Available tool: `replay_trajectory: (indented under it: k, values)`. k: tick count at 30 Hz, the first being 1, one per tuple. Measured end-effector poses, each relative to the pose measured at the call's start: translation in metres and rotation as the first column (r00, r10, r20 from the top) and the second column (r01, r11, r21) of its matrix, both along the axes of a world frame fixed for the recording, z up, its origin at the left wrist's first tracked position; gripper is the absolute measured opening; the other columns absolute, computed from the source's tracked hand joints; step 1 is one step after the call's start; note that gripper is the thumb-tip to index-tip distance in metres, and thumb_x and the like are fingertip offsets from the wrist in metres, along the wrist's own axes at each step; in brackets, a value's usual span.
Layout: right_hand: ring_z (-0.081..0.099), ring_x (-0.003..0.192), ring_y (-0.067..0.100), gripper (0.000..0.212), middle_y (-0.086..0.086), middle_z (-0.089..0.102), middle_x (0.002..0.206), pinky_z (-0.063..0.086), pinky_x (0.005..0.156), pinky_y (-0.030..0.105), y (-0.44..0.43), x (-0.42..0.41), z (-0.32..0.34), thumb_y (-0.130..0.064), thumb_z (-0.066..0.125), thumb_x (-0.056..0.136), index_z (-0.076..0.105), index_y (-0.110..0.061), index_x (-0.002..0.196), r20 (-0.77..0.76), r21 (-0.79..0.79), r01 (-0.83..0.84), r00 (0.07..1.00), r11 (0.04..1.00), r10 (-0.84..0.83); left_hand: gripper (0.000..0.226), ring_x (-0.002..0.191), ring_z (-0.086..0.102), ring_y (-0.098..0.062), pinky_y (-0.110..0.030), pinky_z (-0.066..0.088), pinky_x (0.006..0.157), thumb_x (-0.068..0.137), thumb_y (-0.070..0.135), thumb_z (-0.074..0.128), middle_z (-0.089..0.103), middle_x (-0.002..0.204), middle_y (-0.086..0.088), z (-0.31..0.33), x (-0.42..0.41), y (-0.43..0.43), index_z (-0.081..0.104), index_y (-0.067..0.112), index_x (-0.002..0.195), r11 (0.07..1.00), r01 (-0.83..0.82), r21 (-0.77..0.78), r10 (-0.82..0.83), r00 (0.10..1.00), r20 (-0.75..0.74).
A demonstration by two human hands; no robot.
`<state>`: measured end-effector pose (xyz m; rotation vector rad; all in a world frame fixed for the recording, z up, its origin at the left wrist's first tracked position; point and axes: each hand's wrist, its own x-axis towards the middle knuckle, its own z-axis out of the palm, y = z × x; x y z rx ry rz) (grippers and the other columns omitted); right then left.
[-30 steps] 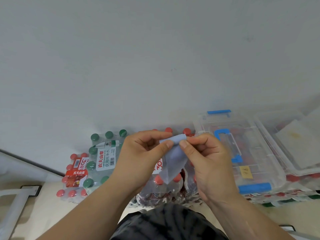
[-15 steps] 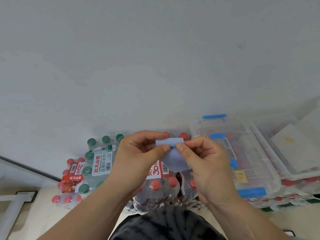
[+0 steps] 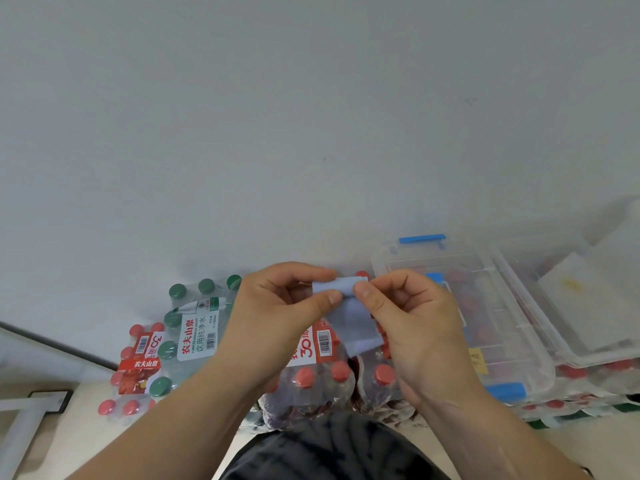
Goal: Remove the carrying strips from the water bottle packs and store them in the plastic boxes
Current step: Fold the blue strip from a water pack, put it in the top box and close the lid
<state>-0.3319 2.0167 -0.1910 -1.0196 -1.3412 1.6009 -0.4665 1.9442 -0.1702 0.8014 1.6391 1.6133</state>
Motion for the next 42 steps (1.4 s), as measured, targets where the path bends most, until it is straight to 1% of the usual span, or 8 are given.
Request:
replay_trajectory:
  k: [3, 6, 11, 15, 21, 27, 37, 42]
  values:
    - [0.07, 0.065, 0.005, 0.01, -0.003, 0.077, 0.072, 0.056, 0.059, 0.017, 0.002, -0.001, 0.0, -0.007, 0.078, 0.081, 0.072, -0.013, 0.077, -0.029, -0.01, -0.004, 1.0, 1.0, 0.004, 0.017, 0.082, 0.073, -0.023, -0.032, 0.061, 0.074, 0.068, 0.014, 0.079, 0.077, 0.086, -0.008, 0.0, -0.003, 0.001, 0.079, 0.018, 0.084, 1.0, -0.001, -0.031, 0.001, 1.0, 0.025]
    - [0.069, 0.062, 0.003, 0.008, -0.003, 0.076, 0.07, 0.054, 0.057, 0.015, 0.003, -0.003, 0.001, -0.005, 0.077, 0.081, 0.072, -0.01, 0.079, -0.041, -0.012, -0.011, 0.999, 1.0, 0.01, 0.018, 0.085, 0.073, -0.027, -0.033, 0.061, 0.075, 0.074, 0.002, 0.079, 0.077, 0.087, -0.01, -0.002, -0.005, 0.002, 0.08, 0.018, 0.084, 0.999, -0.004, -0.047, 0.004, 1.0, 0.0]
    - [0.064, 0.059, 0.009, 0.024, -0.001, 0.073, 0.068, 0.05, 0.051, 0.022, 0.005, -0.003, 0.006, -0.032, 0.077, 0.066, 0.071, -0.012, 0.077, -0.075, -0.063, -0.027, 0.997, 0.998, 0.023, 0.024, 0.08, 0.074, -0.018, -0.023, 0.058, 0.068, 0.074, -0.005, 0.077, 0.078, 0.083, -0.007, 0.0, -0.005, 0.004, 0.078, 0.018, 0.08, 1.0, -0.01, -0.016, 0.011, 0.999, 0.035]
    - [0.07, 0.069, 0.017, 0.02, 0.003, 0.076, 0.074, 0.059, 0.065, 0.037, 0.008, -0.005, 0.002, -0.036, 0.078, 0.065, 0.072, -0.019, 0.072, 0.009, -0.03, 0.003, 1.0, 1.0, -0.002, 0.025, 0.086, 0.073, -0.026, -0.03, 0.06, 0.074, 0.071, -0.003, 0.078, 0.077, 0.089, -0.011, 0.0, -0.004, 0.005, 0.08, 0.019, 0.082, 1.0, 0.01, -0.005, -0.01, 0.999, 0.043]
    - [0.071, 0.068, 0.007, 0.01, -0.001, 0.076, 0.072, 0.055, 0.062, 0.018, 0.01, -0.002, -0.002, -0.001, 0.077, 0.081, 0.071, -0.01, 0.079, -0.06, -0.024, -0.011, 0.998, 1.0, 0.01, 0.016, 0.085, 0.074, -0.023, -0.026, 0.058, 0.069, 0.073, 0.014, 0.078, 0.078, 0.09, -0.006, 0.0, -0.004, 0.007, 0.08, 0.022, 0.087, 0.998, 0.003, -0.057, -0.001, 1.0, 0.031]
    - [0.068, 0.065, 0.014, 0.016, 0.004, 0.075, 0.072, 0.056, 0.06, 0.032, 0.009, -0.001, 0.0, -0.024, 0.08, 0.073, 0.07, -0.012, 0.075, -0.052, -0.064, -0.009, 0.999, 0.998, 0.006, 0.024, 0.078, 0.072, -0.016, -0.023, 0.058, 0.069, 0.075, -0.006, 0.076, 0.077, 0.085, -0.01, -0.001, -0.002, 0.008, 0.079, 0.016, 0.083, 0.999, 0.001, -0.037, 0.0, 0.999, 0.042]
    - [0.066, 0.063, 0.006, 0.015, 0.0, 0.073, 0.067, 0.054, 0.059, 0.018, 0.008, 0.0, -0.008, 0.003, 0.077, 0.079, 0.068, -0.008, 0.073, -0.078, -0.044, 0.021, 0.997, 0.999, -0.025, 0.019, 0.083, 0.071, -0.024, -0.04, 0.061, 0.074, 0.073, 0.014, 0.076, 0.075, 0.092, -0.018, -0.004, 0.003, 0.009, 0.078, 0.011, 0.092, 0.997, -0.028, -0.069, 0.034, 0.995, 0.092]
    - [0.067, 0.064, 0.014, 0.031, 0.006, 0.073, 0.07, 0.056, 0.056, 0.024, 0.008, 0.002, -0.003, -0.023, 0.079, 0.069, 0.067, 0.003, 0.082, -0.082, -0.105, -0.003, 0.997, 0.994, -0.006, 0.016, 0.076, 0.071, -0.017, -0.027, 0.06, 0.069, 0.078, -0.002, 0.075, 0.077, 0.087, -0.014, -0.004, 0.002, 0.009, 0.077, 0.009, 0.089, 0.998, -0.021, -0.064, 0.025, 0.998, 0.063]
